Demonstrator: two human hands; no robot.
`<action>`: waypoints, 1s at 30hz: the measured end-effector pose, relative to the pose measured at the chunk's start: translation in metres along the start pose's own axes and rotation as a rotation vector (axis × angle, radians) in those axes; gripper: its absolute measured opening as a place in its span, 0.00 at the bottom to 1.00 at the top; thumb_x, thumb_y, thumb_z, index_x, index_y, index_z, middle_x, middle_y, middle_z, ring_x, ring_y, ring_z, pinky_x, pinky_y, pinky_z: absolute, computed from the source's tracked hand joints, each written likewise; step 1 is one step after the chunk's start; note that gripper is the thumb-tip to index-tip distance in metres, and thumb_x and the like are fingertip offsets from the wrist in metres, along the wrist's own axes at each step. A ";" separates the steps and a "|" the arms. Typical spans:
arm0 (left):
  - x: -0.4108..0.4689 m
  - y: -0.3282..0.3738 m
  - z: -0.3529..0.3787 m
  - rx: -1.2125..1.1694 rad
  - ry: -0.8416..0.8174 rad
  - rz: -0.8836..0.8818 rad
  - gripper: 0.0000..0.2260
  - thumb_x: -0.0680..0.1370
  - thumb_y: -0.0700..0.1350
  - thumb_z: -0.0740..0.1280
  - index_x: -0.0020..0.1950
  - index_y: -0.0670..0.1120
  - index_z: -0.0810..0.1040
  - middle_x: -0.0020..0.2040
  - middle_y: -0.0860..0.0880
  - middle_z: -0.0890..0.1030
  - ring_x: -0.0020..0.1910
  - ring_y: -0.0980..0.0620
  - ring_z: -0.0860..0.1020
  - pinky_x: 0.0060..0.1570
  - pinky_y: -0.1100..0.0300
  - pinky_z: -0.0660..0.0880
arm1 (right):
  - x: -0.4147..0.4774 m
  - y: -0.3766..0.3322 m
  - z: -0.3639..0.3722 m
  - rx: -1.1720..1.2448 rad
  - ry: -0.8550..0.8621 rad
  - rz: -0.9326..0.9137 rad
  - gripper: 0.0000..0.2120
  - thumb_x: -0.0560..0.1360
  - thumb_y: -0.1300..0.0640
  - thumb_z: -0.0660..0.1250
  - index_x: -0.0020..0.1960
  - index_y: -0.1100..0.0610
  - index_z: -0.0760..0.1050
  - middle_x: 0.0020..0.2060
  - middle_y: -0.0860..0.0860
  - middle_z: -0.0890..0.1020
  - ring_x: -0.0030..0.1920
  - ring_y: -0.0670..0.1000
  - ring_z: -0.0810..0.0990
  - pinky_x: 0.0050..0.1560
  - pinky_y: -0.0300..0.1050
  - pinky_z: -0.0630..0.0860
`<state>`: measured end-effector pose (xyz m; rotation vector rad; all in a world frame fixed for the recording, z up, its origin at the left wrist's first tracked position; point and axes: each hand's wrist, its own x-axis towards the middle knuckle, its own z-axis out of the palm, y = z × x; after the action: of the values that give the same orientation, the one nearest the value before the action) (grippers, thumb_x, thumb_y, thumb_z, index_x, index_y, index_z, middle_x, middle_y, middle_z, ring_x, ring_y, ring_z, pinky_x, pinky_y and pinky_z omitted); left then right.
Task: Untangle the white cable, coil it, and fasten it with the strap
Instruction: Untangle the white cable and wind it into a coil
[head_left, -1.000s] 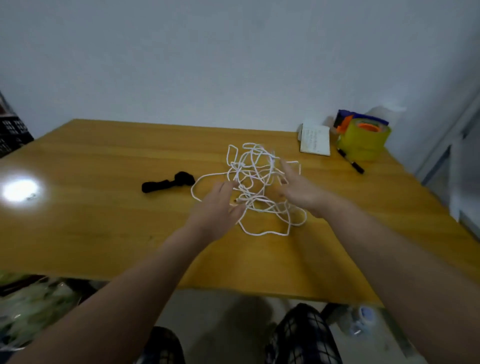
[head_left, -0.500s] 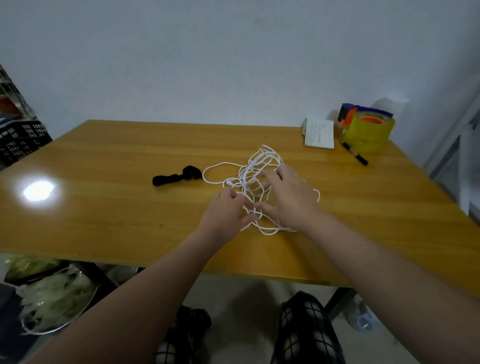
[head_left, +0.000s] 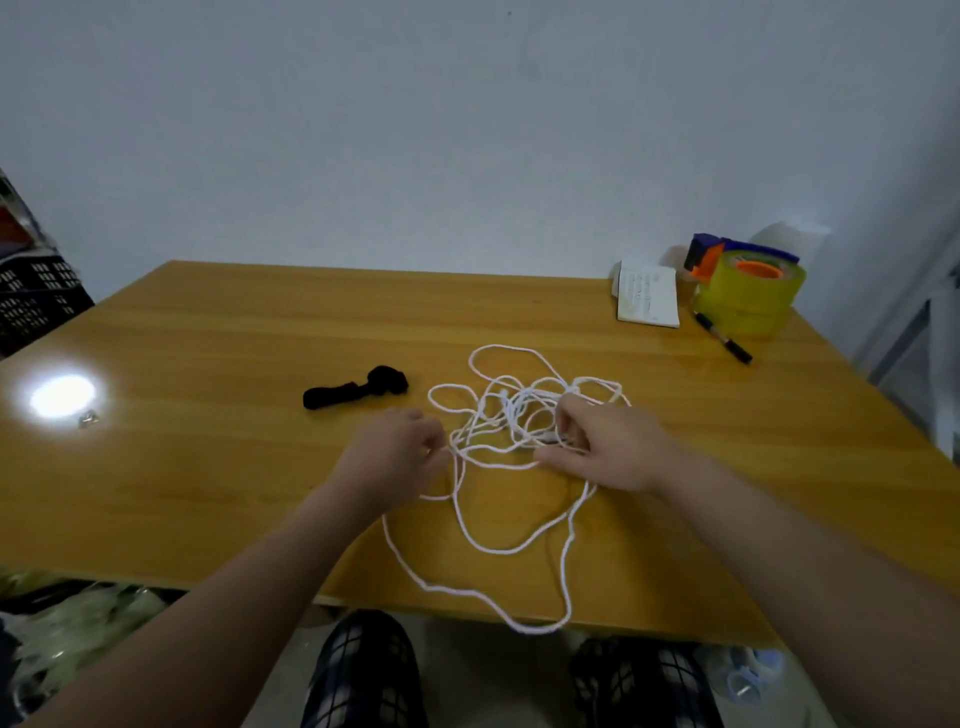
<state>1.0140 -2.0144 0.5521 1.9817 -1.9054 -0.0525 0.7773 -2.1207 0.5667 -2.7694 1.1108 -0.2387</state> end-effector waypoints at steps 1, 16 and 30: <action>0.000 0.001 0.000 -0.024 0.026 -0.009 0.09 0.75 0.49 0.65 0.45 0.45 0.82 0.44 0.46 0.80 0.47 0.45 0.76 0.43 0.57 0.69 | -0.003 -0.003 -0.002 0.061 0.005 0.002 0.19 0.72 0.32 0.57 0.48 0.48 0.66 0.32 0.44 0.77 0.33 0.44 0.74 0.30 0.42 0.65; 0.033 0.017 0.026 0.003 -0.184 0.003 0.15 0.79 0.50 0.62 0.65 0.50 0.73 0.64 0.50 0.73 0.64 0.47 0.71 0.62 0.51 0.68 | 0.066 -0.007 0.010 0.063 -0.315 -0.119 0.15 0.74 0.59 0.65 0.60 0.53 0.76 0.54 0.51 0.77 0.53 0.53 0.75 0.54 0.48 0.72; 0.033 0.023 0.012 -0.315 0.066 0.108 0.11 0.79 0.48 0.58 0.49 0.48 0.80 0.52 0.46 0.81 0.54 0.43 0.78 0.54 0.51 0.70 | 0.032 -0.008 -0.029 0.839 0.120 0.036 0.03 0.74 0.59 0.68 0.47 0.53 0.74 0.37 0.51 0.78 0.36 0.46 0.76 0.37 0.39 0.73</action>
<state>0.9913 -2.0489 0.5555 1.6519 -1.8306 -0.2400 0.7997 -2.1394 0.5994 -2.0019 0.8142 -0.6901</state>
